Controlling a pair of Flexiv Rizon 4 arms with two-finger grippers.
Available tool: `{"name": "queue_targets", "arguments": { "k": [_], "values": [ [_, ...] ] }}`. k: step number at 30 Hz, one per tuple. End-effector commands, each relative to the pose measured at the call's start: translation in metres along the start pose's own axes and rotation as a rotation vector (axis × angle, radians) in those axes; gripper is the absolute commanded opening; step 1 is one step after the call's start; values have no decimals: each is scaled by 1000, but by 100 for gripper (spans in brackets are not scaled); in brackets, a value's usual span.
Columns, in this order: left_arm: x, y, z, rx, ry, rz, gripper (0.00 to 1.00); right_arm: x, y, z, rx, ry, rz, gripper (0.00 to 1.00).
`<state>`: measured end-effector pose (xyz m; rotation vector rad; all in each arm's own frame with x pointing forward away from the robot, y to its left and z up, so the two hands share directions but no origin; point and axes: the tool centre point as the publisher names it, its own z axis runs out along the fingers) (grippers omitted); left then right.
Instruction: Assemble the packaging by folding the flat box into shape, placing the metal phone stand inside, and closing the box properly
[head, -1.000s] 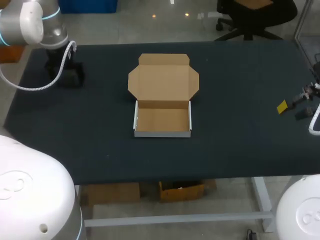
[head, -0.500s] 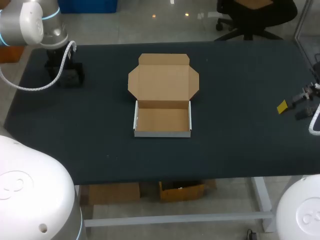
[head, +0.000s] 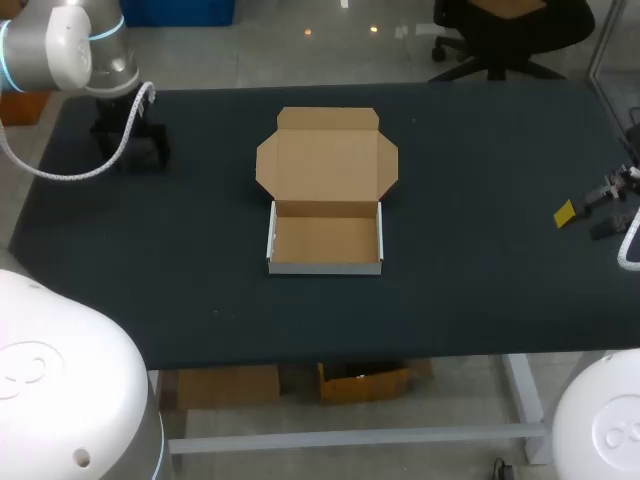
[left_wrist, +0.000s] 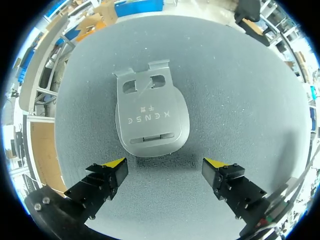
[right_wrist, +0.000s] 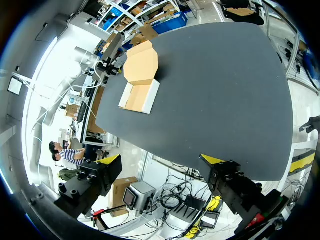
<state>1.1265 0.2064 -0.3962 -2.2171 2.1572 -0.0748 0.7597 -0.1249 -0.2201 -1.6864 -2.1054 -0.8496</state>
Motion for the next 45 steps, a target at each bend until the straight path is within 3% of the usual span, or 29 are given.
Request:
{"name": "queue_targets", "arguments": {
  "k": [1, 45],
  "values": [
    [-1, -12, 3, -21, -2, -3, 100, 0, 0, -2, 3, 3, 0, 100],
    [-16, -51, 6, -13, 4, -19, 100, 0, 0, -2, 3, 3, 0, 100]
  ]
}}
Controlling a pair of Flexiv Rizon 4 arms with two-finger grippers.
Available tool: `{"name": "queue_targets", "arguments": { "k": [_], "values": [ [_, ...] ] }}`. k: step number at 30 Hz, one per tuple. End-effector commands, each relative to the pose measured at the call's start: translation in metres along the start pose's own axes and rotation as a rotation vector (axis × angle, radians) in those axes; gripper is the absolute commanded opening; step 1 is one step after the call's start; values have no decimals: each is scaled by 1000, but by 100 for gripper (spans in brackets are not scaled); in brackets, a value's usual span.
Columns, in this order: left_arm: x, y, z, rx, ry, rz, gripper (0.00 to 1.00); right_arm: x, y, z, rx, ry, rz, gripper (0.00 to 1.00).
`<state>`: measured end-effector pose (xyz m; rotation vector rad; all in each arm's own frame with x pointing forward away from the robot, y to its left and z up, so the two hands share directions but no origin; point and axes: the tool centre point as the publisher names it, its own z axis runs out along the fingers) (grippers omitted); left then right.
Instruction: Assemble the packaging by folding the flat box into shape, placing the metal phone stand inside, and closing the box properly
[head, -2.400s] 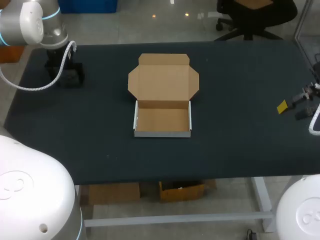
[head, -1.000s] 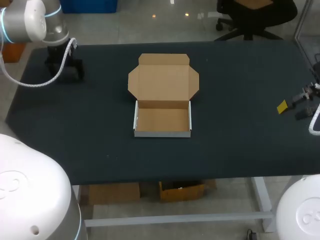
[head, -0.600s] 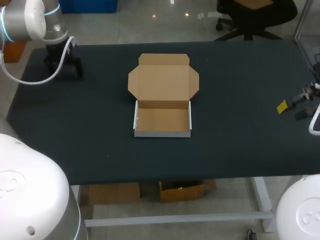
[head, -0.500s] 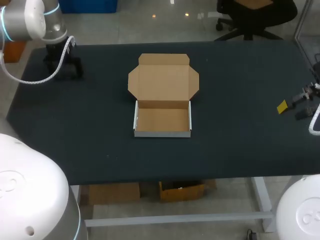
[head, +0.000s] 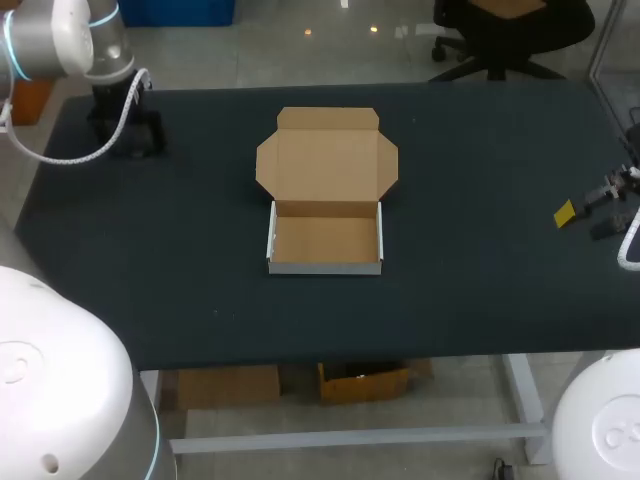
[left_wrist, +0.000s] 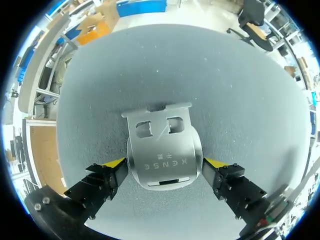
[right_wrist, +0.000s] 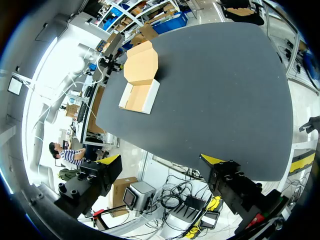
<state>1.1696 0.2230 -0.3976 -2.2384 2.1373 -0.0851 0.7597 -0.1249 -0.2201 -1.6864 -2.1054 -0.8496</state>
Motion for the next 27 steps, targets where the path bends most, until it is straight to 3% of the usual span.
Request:
{"name": "queue_targets", "arguments": {
  "k": [1, 7, 27],
  "values": [
    [0, -8, 1, -16, -2, 0, 100, 0, 0, -2, 3, 3, 0, 100],
    [0, -9, 1, -14, -3, -1, 100, 0, 0, -2, 3, 3, 0, 100],
    [4, -10, 0, -11, 0, 3, 85, 0, 0, -2, 3, 3, 0, 100]
  ]
}}
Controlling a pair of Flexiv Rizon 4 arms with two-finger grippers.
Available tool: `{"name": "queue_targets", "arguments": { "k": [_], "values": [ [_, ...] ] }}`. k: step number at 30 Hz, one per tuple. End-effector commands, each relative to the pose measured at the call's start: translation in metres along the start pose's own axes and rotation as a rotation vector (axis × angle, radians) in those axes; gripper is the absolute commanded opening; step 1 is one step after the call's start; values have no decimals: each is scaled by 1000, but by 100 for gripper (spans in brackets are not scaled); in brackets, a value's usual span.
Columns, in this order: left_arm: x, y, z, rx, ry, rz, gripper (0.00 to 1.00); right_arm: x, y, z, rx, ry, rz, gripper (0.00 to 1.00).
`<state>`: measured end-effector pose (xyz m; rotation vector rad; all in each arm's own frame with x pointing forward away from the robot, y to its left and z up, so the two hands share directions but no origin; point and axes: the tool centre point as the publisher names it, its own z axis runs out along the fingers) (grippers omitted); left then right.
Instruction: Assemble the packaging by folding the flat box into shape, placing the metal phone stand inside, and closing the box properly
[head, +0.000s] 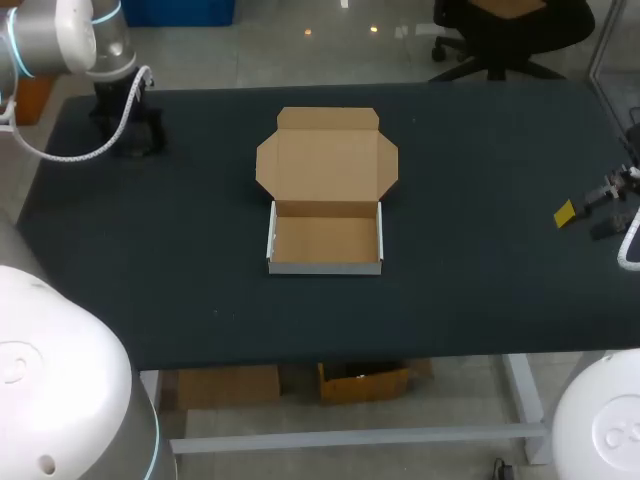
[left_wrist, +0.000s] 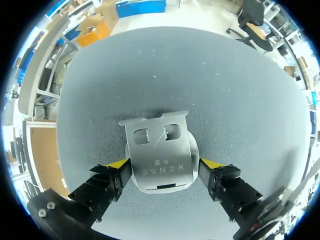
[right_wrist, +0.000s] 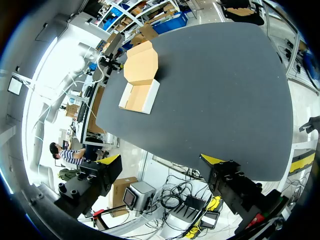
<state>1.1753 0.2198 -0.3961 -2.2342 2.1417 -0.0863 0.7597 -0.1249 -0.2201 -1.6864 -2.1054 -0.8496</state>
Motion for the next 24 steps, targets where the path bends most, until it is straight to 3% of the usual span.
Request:
{"name": "queue_targets", "arguments": {
  "k": [1, 24],
  "values": [
    [0, -4, 2, -11, 0, -2, 85, 0, 0, -2, 3, 3, 0, 100],
    [1, -5, 6, -18, -2, -11, 80, 0, 0, -2, 3, 3, 0, 100]
  ]
}}
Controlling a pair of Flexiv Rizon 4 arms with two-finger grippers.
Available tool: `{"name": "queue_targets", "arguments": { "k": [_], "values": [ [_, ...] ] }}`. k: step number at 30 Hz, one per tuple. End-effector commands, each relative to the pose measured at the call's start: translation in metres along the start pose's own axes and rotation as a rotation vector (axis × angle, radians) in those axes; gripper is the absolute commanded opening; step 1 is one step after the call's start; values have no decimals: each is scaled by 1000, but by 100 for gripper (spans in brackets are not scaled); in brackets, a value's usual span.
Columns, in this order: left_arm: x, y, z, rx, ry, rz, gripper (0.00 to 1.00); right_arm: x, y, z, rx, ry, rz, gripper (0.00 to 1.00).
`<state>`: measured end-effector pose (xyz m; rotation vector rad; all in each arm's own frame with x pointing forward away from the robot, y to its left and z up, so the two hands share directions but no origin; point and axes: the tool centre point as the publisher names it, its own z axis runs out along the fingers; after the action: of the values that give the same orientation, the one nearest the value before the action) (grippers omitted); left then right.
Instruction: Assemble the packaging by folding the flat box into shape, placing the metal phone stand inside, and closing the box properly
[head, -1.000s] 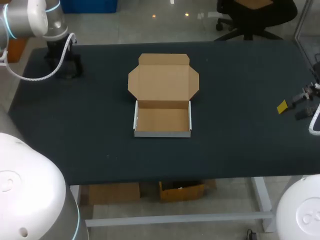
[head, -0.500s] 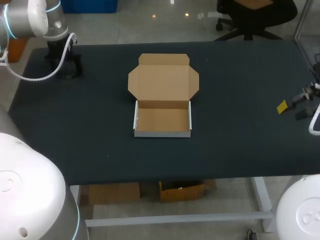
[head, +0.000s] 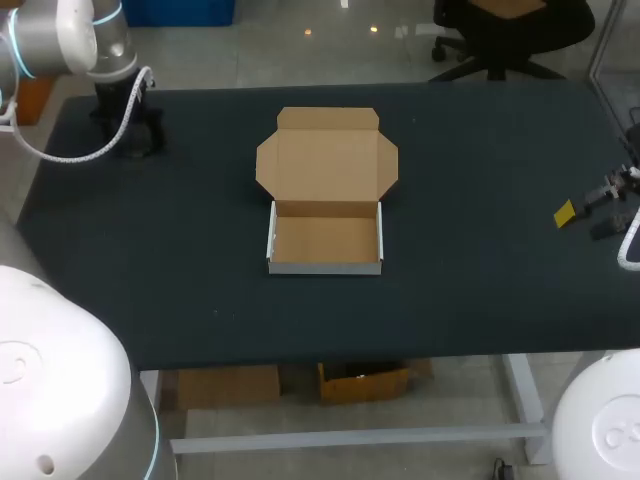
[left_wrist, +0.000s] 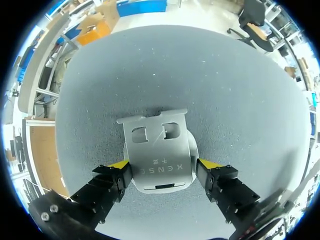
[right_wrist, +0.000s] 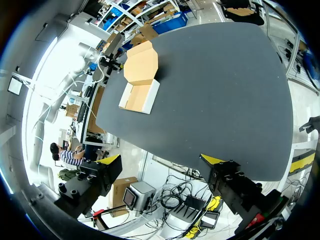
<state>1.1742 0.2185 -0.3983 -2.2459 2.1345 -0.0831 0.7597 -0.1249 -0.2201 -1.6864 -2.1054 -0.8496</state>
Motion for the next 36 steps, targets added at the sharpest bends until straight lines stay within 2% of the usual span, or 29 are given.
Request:
{"name": "queue_targets", "arguments": {
  "k": [1, 3, 7, 8, 11, 15, 36],
  "values": [
    [-1, -7, 3, -14, -3, -4, 72, 0, 0, -2, 3, 3, 0, 100],
    [-1, -7, 3, -13, -4, -5, 50, 0, 0, -2, 3, 3, 0, 100],
    [-1, -8, 3, -12, -5, -8, 45, 0, 0, -2, 3, 3, 0, 100],
    [-2, -8, 3, -12, -5, -9, 41, 0, 0, -2, 3, 3, 0, 100],
    [-2, -8, 3, -12, -3, -9, 27, 0, 0, -2, 3, 3, 0, 100],
    [-2, -8, 3, -11, -2, -9, 0, 0, 0, -2, 3, 3, 0, 100],
    [-4, -4, -4, 15, 7, -8, 0, 0, 0, -2, 3, 3, 0, 100]
  ]
}}
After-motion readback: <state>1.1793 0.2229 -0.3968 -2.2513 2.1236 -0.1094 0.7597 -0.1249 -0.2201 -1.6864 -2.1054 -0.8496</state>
